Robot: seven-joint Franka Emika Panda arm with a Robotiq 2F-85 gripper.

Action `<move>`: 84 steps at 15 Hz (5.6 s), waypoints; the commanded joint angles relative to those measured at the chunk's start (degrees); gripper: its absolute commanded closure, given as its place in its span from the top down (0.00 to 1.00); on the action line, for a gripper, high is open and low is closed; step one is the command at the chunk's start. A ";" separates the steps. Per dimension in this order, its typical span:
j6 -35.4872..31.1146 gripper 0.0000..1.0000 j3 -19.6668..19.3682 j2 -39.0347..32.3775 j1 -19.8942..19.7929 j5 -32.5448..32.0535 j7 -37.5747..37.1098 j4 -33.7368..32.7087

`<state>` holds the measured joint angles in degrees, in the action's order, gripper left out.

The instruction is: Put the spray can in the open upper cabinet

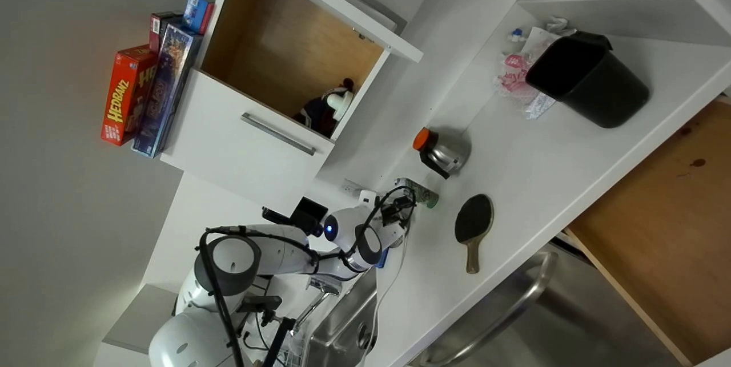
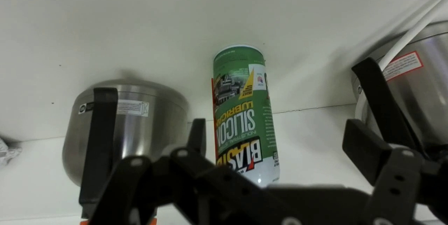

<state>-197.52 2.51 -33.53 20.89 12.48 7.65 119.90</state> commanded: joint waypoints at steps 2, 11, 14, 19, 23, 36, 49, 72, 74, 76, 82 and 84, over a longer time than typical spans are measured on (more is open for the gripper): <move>-0.73 1.00 -2.21 -5.05 2.17 1.58 -0.51 -8.12; 1.53 1.00 -3.77 -10.54 3.16 1.64 -0.78 -17.25; 1.83 1.00 -4.03 -12.45 3.61 1.77 -0.82 -19.60; 2.69 1.00 -5.02 -15.29 4.15 2.58 -0.98 -23.03; 3.25 1.00 -5.52 -17.32 4.53 3.71 -1.09 -25.03; 4.73 1.00 -6.85 -22.02 5.56 4.72 -1.90 -30.64; 4.82 0.49 -8.47 -23.85 6.75 6.42 -2.35 -33.54; 11.28 0.49 -64.09 3.57 57.70 33.35 -1.35 10.29; 13.84 0.49 -71.78 1.96 63.80 33.83 -2.55 11.04; 16.72 0.49 -78.69 0.62 69.25 33.96 -3.52 11.43; 24.33 0.49 -94.13 -1.91 79.32 26.15 -11.81 11.48; 26.33 0.49 -97.87 -3.08 81.00 22.16 -15.19 10.85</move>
<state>-173.70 -89.52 -35.13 98.91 40.33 -1.67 131.17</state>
